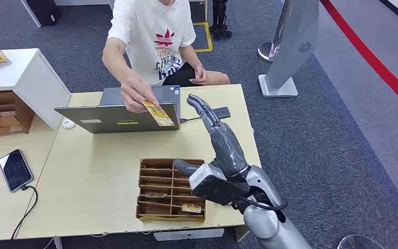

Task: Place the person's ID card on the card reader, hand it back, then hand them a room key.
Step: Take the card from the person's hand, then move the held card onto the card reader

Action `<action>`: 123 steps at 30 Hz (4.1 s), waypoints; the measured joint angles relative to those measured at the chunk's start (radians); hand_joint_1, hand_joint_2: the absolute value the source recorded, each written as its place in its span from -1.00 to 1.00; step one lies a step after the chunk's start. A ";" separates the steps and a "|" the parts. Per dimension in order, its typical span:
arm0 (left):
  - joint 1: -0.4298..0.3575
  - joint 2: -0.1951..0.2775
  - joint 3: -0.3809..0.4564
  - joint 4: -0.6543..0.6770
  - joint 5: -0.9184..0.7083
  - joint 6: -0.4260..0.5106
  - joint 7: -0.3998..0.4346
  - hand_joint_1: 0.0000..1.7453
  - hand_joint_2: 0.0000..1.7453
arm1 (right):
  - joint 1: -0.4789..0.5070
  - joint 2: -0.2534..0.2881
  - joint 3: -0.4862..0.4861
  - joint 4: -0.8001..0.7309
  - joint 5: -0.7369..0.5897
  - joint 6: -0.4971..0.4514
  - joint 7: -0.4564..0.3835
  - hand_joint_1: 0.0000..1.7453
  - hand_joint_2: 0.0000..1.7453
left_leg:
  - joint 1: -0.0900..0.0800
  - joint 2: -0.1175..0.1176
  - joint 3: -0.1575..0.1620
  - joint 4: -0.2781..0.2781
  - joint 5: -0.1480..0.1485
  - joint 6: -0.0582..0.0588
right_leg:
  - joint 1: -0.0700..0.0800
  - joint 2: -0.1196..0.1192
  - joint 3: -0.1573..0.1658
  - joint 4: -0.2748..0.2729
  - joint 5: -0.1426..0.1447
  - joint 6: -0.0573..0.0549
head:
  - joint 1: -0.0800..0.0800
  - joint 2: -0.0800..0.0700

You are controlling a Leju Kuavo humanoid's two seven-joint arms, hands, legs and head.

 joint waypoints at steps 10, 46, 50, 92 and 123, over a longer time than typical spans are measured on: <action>-0.001 0.000 -0.020 0.000 -0.018 -0.006 0.002 -1.00 1.00 | -0.069 0.047 -0.005 0.072 0.067 0.000 0.039 -1.00 1.00 | 0.000 0.000 0.000 0.000 0.000 0.000 | 0.000 0.000 0.000 0.000 0.000 0.000 | 0.000 0.000; -0.002 0.000 -0.025 0.000 -0.025 -0.009 0.009 -1.00 1.00 | -0.089 0.095 -0.058 0.197 0.063 0.017 0.056 1.00 1.00 | 0.000 0.000 0.000 0.000 0.000 0.000 | 0.000 0.000 0.000 0.000 0.000 0.000 | 0.000 0.000; -0.002 0.000 -0.025 0.000 -0.025 -0.009 0.009 -1.00 1.00 | -0.087 0.095 -0.061 0.197 0.063 0.017 0.055 1.00 1.00 | 0.000 0.000 0.000 0.000 0.000 0.000 | 0.000 0.000 0.000 0.000 0.000 0.000 | 0.000 0.000; 0.018 -0.017 0.045 -0.016 0.073 0.007 0.000 -1.00 1.00 | 0.340 -0.035 -0.310 -0.121 -0.265 0.096 -0.062 1.00 1.00 | 0.000 0.000 -0.001 0.000 -0.001 0.000 | 0.000 0.000 -0.001 -0.001 0.000 0.000 | 0.000 0.000; 0.015 -0.018 0.054 -0.019 0.029 0.012 0.005 -1.00 1.00 | 0.304 -0.066 -0.298 0.192 -0.076 0.119 0.077 1.00 1.00 | 0.000 0.000 -0.001 0.000 0.000 0.000 | 0.000 0.000 -0.001 0.000 0.000 0.000 | 0.000 0.000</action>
